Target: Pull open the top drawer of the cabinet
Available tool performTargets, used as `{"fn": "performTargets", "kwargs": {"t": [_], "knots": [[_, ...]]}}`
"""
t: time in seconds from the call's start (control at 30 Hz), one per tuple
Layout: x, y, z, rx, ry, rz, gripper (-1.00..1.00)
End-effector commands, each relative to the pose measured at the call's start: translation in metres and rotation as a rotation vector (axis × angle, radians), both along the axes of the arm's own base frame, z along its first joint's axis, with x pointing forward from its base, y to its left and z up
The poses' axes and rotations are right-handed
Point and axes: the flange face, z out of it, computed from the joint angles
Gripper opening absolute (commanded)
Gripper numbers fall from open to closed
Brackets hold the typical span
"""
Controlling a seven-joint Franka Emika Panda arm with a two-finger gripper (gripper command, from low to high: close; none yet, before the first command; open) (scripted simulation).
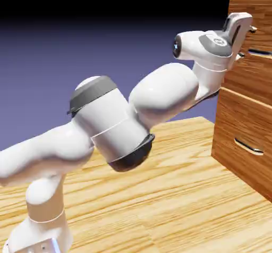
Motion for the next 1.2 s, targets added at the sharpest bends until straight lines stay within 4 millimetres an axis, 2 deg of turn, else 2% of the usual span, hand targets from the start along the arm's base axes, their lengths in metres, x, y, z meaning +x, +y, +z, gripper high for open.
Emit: {"fn": "performTargets", "kwargs": {"t": [0.0, 0.07, 0.1, 0.33, 0.37, 0.4, 0.73, 0.93, 1.17], "knots": [[0.008, 0.004, -0.009, -0.067, -0.004, -0.006, 0.0], [0.018, 0.01, -0.02, -0.155, -0.009, -0.013, 0.0], [0.018, 0.01, -0.02, -0.155, -0.009, -0.013, 0.0], [0.068, 0.01, -0.02, -0.155, -0.009, -0.013, 0.0], [0.068, 0.01, -0.02, -0.155, -0.009, -0.013, -1.0], [0.068, 0.01, -0.02, -0.155, -0.009, -0.013, -1.0], [-0.007, 0.011, -0.022, -0.156, -0.006, -0.011, -1.0], [-0.008, 0.01, -0.021, -0.155, -0.008, -0.012, -1.0], [-0.069, 0.01, -0.02, -0.155, -0.009, -0.013, -1.0]]}}
